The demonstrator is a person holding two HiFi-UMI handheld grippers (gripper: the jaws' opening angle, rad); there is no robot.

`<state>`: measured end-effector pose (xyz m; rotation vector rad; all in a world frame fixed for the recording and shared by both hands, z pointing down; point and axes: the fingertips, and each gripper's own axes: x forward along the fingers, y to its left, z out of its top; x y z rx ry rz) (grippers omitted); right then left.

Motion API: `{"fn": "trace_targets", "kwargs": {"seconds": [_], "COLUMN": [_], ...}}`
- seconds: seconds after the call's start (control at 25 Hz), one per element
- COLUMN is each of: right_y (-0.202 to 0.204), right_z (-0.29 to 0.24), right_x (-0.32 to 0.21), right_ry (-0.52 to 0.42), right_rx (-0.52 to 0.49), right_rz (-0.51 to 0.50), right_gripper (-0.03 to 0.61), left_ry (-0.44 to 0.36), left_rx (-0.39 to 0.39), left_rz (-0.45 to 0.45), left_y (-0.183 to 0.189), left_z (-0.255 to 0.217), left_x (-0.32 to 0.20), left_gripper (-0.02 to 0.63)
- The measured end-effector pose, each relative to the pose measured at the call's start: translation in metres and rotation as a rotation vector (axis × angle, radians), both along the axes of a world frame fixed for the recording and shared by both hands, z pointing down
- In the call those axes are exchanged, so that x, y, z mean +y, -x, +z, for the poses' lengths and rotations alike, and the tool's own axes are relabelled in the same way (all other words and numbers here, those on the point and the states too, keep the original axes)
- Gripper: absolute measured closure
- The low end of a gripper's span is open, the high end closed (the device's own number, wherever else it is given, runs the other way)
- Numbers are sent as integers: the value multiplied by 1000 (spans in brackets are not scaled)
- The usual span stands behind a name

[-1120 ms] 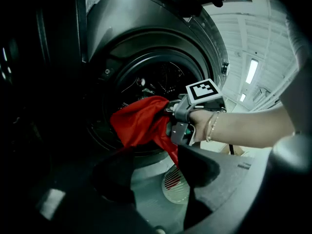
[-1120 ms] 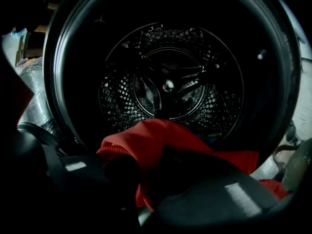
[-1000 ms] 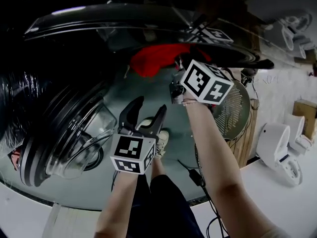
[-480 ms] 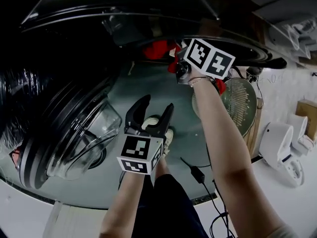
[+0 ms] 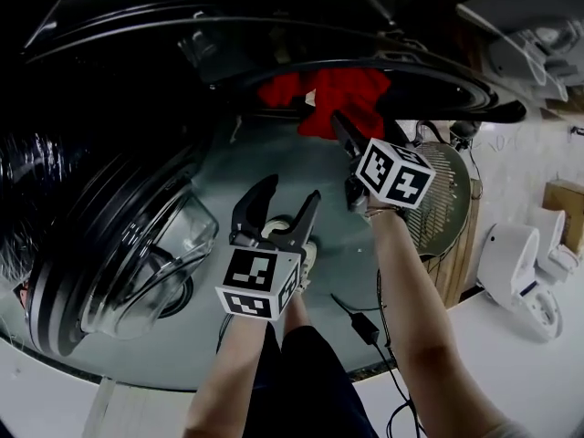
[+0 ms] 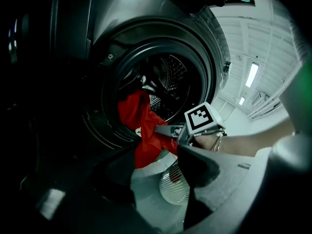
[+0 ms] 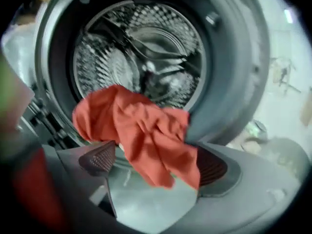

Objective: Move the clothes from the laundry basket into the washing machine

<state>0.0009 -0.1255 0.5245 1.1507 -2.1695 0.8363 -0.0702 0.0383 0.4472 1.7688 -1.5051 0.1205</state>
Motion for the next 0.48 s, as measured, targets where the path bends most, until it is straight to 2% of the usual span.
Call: {"fn": "trace_targets", "kwargs": {"seconds": [0.08,0.36,0.44,0.48], "right_y": [-10,3,4,3], "right_z": [26,70,74,73], "right_x": [6,-3,-4,-4], "right_ry": [53,145,184,200], "right_rx": [35,98,112,127], "right_rz": [30,10,23,36], "right_gripper": [21,12,86,164], "left_ry": [0,-3,-5,-6], "left_rx": [3,-10,-13,-14], "left_rz": [1,16,11,9], "left_y": [-1,0,2,3], "left_z": [3,13,15,16], "left_x": [1,3,2,1], "left_gripper": [354,354,354,354]}}
